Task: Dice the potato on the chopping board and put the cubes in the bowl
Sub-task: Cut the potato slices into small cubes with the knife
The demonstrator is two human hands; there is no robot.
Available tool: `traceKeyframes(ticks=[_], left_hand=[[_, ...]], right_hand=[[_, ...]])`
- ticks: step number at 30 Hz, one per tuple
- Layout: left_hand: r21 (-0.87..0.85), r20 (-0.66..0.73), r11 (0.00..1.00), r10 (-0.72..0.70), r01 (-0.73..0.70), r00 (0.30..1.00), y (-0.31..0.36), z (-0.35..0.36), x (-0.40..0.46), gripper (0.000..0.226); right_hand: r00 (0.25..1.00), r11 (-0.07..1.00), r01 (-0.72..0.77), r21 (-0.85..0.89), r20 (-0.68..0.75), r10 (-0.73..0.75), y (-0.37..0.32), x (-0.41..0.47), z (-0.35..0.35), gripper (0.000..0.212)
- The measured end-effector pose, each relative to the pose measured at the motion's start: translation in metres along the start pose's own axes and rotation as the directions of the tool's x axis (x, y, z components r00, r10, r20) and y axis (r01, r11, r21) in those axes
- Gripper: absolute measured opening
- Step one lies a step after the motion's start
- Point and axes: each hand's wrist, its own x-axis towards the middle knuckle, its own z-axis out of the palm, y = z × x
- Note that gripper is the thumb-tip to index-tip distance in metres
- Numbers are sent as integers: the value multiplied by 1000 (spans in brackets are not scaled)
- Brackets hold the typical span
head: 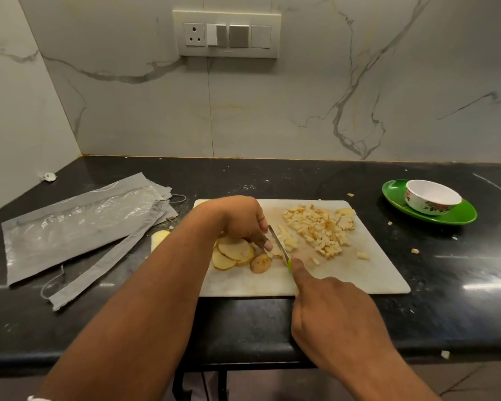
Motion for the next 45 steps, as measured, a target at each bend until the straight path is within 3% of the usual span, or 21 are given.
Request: traceKeyframes(ticks=[4,12,20,27,35,45], left_hand=[[-33,36,998,58,-57,998,-2,-4,-9,47],[1,-21,1000,-12,12,1000,8,8,-3,60],[-21,-6,1000,6,-6,1000,5,6,-5,49],[-44,-40,999,19,-21,999,2,8,1,23],[-64,-49,997,43,-46,998,-2,5,2,13],[-158,-140,986,30,-53,990,3,8,3,7]], right_hand=[[1000,999,5,34,10,-5,2,-1,-4,65],[1000,999,-7,50,-24,8,2,-4,1,63],[995,994,-14,107,-99,25,5,-7,4,60],[991,984,-35,177,-120,57,-1,-8,0,59],[995,995,-74,67,-54,78,-16,-5,1,60],[994,990,-107,87,30,105,-16,-2,-1,63]])
